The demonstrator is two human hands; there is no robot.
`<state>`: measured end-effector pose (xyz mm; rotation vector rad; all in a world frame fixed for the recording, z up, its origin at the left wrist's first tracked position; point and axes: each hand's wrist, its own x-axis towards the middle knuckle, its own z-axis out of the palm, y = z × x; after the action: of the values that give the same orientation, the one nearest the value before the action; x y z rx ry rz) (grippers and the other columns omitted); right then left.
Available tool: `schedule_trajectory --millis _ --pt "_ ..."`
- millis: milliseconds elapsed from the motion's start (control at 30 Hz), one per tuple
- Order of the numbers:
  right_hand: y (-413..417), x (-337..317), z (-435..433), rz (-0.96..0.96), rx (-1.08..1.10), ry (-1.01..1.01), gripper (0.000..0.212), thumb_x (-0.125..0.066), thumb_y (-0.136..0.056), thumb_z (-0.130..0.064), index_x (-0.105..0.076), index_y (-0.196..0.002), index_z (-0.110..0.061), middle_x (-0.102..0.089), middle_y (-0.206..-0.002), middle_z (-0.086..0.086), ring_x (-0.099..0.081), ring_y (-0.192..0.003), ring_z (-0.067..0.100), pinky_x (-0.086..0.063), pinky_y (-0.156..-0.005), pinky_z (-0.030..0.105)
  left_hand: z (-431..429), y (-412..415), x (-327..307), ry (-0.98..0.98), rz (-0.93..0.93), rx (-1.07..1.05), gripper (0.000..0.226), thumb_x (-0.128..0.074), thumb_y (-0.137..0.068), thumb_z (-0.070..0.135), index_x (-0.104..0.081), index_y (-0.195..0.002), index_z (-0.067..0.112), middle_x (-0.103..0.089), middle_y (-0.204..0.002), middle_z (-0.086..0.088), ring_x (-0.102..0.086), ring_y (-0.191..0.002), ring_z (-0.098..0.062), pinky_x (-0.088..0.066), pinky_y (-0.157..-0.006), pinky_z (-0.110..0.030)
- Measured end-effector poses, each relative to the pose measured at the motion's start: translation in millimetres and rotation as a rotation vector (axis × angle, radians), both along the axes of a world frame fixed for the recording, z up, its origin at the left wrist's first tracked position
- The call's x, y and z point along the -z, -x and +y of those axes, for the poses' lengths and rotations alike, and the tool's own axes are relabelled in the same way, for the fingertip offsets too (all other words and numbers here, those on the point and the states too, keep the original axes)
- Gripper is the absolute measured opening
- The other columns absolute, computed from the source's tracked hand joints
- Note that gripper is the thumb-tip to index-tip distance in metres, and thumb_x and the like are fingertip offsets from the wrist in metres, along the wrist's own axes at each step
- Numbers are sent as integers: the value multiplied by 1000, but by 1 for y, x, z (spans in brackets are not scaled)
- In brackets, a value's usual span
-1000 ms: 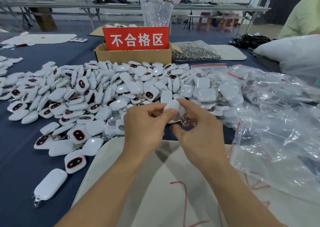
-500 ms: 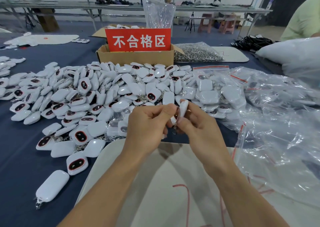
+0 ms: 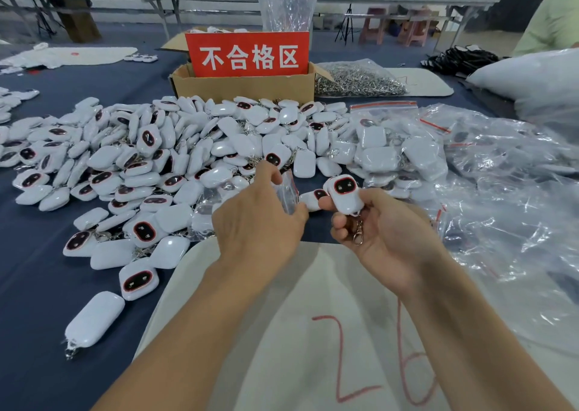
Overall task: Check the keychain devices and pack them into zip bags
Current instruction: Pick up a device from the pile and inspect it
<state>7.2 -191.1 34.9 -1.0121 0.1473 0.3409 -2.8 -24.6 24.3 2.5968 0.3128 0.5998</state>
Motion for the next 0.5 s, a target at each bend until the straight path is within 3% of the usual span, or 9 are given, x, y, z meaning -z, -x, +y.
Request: schedule_trajectory --millis 100,200,333,500 --pt "1 -1 0 -2 -44 4 29 -44 -100 -8 -67 -113 3 -75 -102 24 -59 -62 20 -54 -59 28 1 0 2 32 15 -17 29 -57 -90 47 -34 -101 36 -57 -66 9 -51 -66 -24 -27 -61 -35" --pt "5 0 0 -67 -60 38 26 -45 -98 -1 -70 -108 -1 -76 -101 20 -64 -66 19 -58 -66 27 2 -1 3 9 24 -19 18 -57 -90 45 -47 -102 35 -66 -77 9 -52 -72 -23 -30 -66 -35" --pt "7 -1 5 -114 -16 103 30 -44 -97 6 -70 -110 0 -77 -95 18 -64 -63 18 -57 -62 26 -1 1 3 -11 6 -5 16 -58 -89 45 -60 -103 38 -71 -90 10 -57 -80 -21 -31 -69 -34" --pt "5 0 8 -135 -14 150 33 -43 -96 9 -72 -108 1 -75 -94 17 -63 -64 18 -54 -61 24 -6 4 -1 157 -111 59 24 -50 -81 52 -67 -95 42 -60 -66 13 -57 -74 -16 -34 -67 -31"
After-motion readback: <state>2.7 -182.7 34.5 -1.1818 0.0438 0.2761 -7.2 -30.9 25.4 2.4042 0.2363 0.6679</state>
